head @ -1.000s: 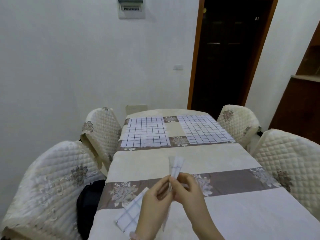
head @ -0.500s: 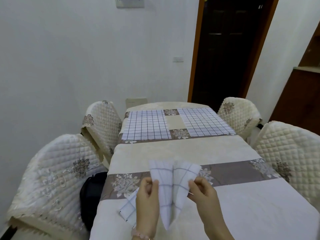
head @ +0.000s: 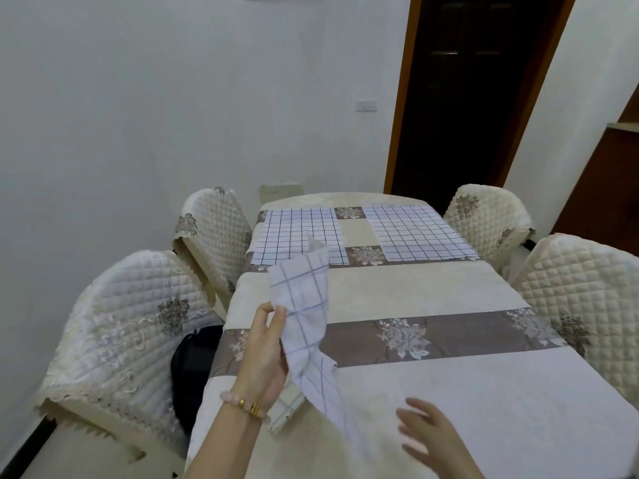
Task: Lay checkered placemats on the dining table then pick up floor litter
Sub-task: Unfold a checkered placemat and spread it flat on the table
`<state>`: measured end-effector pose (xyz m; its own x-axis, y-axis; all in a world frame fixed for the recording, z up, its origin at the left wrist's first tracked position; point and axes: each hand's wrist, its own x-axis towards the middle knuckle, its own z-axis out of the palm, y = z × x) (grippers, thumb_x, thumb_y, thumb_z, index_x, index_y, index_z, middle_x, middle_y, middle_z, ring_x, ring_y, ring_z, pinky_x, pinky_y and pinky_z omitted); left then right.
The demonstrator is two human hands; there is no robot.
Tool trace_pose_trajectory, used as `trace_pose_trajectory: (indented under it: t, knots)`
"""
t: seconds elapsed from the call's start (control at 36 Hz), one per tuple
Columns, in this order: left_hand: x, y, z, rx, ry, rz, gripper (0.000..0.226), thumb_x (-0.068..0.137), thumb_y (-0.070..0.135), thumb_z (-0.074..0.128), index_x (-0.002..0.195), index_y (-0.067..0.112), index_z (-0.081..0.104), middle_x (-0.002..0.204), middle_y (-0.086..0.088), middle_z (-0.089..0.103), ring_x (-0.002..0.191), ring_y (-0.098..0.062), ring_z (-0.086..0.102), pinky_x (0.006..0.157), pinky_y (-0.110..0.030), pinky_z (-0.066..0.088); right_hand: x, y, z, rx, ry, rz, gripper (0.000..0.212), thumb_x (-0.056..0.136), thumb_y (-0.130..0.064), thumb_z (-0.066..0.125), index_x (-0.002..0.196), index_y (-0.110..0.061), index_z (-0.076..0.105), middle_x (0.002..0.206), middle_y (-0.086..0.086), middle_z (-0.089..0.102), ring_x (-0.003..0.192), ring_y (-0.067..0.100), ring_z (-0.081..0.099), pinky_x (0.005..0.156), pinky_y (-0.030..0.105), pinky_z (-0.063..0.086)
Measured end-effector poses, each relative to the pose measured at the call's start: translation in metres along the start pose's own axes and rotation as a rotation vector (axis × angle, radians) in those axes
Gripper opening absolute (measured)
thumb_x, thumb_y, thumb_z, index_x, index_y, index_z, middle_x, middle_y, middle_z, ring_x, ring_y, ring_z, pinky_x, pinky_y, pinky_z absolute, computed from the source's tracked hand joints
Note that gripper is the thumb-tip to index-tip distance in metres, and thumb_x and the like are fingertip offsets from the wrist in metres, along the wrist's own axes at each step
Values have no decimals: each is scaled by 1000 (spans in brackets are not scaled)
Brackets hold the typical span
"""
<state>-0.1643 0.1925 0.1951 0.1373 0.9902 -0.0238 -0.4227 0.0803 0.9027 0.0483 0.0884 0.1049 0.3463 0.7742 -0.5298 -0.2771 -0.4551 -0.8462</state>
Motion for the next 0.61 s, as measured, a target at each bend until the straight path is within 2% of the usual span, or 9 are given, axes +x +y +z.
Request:
trace_pose_trajectory:
  t: [0.11,0.19,0.22,0.28,0.33,0.42,0.53,0.61]
  knots:
    - [-1,0,-5,119,-107,-61,15,97,21,44,87,12,52,80,-2,69,73,-12,67,60,-22,55,17,-26,-3,-84,-51,-246,39,86,-21,67,123,-25,53,127,-2,56,120,16,52,102,39,41]
    - [-3,0,-13,205,-168,-45,18,96,20,45,81,16,54,79,7,67,84,-9,62,76,-19,48,21,-50,4,-96,-193,-325,48,85,-31,65,130,-34,48,133,-17,51,126,7,47,111,39,34]
    - [-3,0,-16,204,-179,-59,18,94,20,46,79,17,55,81,6,66,89,-12,59,84,-25,44,23,-56,8,-78,-259,-331,46,84,-32,63,128,-33,51,132,-17,54,124,7,51,108,37,38]
    - [-4,-1,-24,184,-183,-97,15,93,22,49,80,16,55,86,2,62,95,-17,53,91,-35,36,28,-64,14,30,-365,-289,46,80,-32,63,125,-21,58,124,-2,66,116,18,62,99,40,47]
    - [-2,-3,-31,219,-105,-95,11,95,19,49,88,12,54,89,-1,59,95,-18,53,93,-35,36,29,-65,19,100,-402,-221,44,77,-32,65,116,-10,66,116,13,70,109,30,66,92,43,53]
    - [4,-8,-43,325,104,-63,11,96,16,49,91,8,55,88,-4,56,87,-16,53,80,-28,41,28,-62,24,73,-401,-222,34,77,-28,68,104,-8,73,110,17,71,102,32,68,75,36,59]
    - [9,-20,-60,448,233,-83,15,96,16,51,92,2,55,91,-10,46,85,-21,42,75,-30,35,25,-54,24,-31,-359,-216,30,76,-31,69,101,-15,75,106,11,74,96,28,71,71,32,58]
    - [6,-28,-63,515,293,-65,15,94,15,54,103,3,57,97,-8,58,83,-17,53,68,-20,39,23,-49,20,-88,-344,-197,18,85,-24,65,97,-17,77,102,11,75,92,27,72,68,30,57]
